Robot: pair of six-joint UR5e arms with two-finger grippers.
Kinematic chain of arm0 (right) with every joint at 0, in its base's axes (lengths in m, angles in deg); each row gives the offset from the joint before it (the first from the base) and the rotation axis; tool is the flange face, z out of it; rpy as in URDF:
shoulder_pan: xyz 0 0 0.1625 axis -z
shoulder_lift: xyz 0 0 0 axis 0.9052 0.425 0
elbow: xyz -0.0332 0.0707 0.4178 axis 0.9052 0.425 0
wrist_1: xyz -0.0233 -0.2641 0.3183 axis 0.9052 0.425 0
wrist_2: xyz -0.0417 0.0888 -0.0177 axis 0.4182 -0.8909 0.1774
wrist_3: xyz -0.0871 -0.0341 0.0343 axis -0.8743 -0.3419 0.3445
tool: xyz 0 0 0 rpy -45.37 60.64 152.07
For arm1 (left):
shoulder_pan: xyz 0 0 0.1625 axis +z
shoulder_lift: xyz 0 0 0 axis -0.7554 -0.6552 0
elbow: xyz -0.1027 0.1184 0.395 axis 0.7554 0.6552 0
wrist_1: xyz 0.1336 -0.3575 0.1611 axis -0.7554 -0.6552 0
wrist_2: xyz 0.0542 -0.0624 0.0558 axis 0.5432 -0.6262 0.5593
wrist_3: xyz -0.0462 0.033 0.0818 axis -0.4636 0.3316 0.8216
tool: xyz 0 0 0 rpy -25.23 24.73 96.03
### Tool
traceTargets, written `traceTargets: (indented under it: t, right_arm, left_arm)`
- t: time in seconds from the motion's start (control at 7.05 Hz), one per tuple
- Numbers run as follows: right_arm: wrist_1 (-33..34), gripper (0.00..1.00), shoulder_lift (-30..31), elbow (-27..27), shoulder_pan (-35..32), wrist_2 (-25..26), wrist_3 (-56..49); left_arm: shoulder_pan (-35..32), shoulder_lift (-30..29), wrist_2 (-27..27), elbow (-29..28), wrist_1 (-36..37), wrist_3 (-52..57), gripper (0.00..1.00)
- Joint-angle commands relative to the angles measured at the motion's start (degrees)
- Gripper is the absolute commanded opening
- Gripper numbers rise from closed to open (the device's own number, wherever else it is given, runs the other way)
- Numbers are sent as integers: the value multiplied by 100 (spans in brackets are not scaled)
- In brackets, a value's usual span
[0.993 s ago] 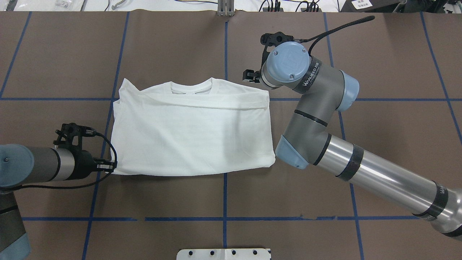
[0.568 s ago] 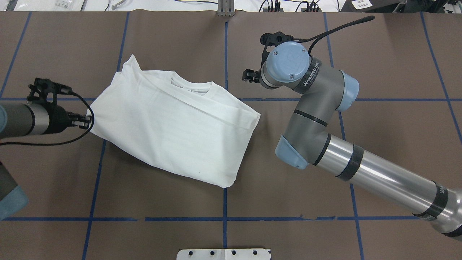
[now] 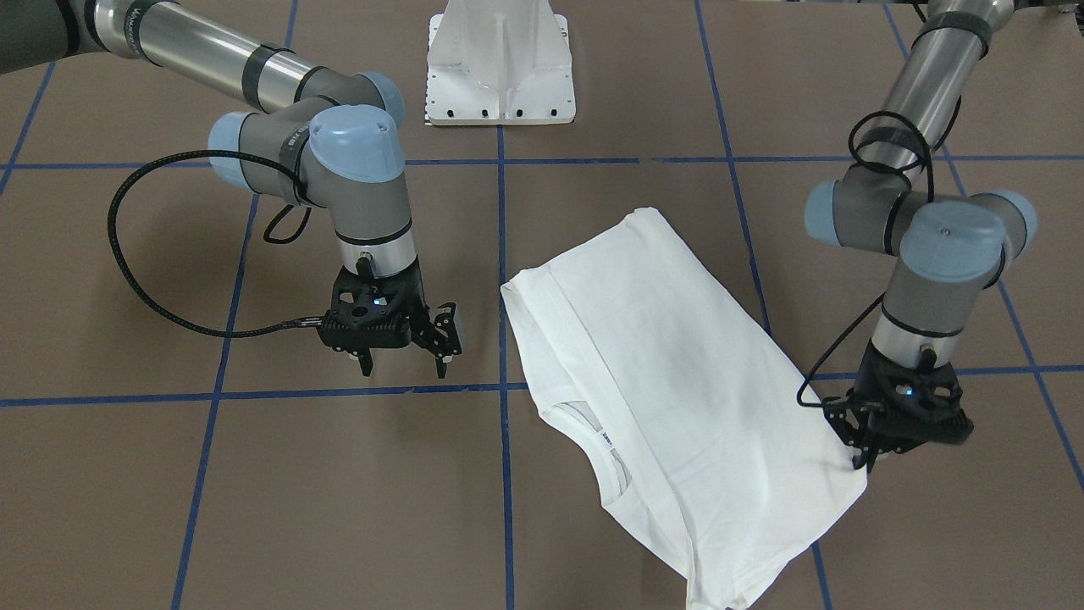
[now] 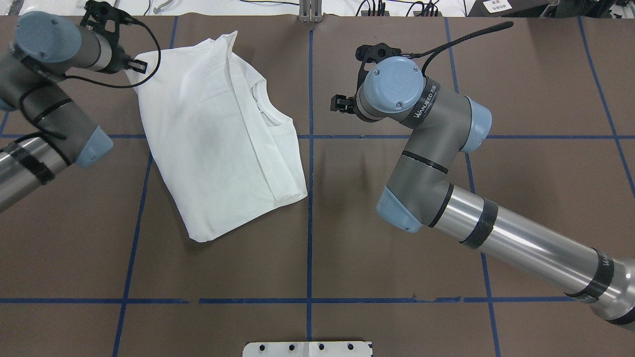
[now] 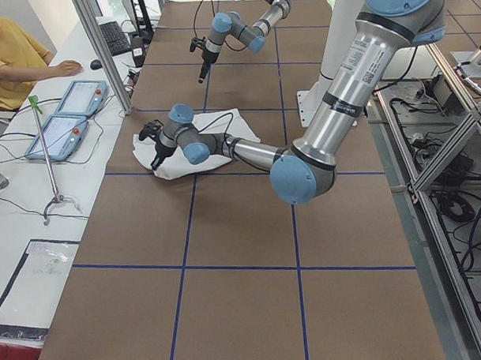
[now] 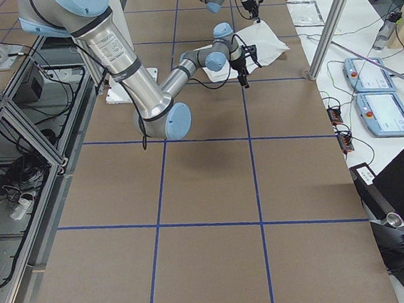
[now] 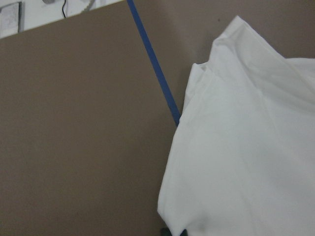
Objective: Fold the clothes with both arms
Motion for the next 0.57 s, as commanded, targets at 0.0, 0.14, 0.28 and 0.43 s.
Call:
traceTargets:
  t: [0.0, 0.14, 0.28, 0.43]
  right_arm:
    - [0, 100, -15, 3, 13, 12, 34]
    - [-165, 100, -41, 65, 31, 21, 52]
    - [-428, 100, -59, 204, 127, 38, 104]
    - [-639, 99, -355, 632, 197, 56, 209]
  left_arm:
    - [-105, -580, -4, -760, -80, 62, 38]
    - [-105, -100, -21, -229, -298, 175, 99]
    - [-105, 140, -82, 151, -309, 176, 100]
    - [-105, 159, -187, 250, -344, 159, 100]
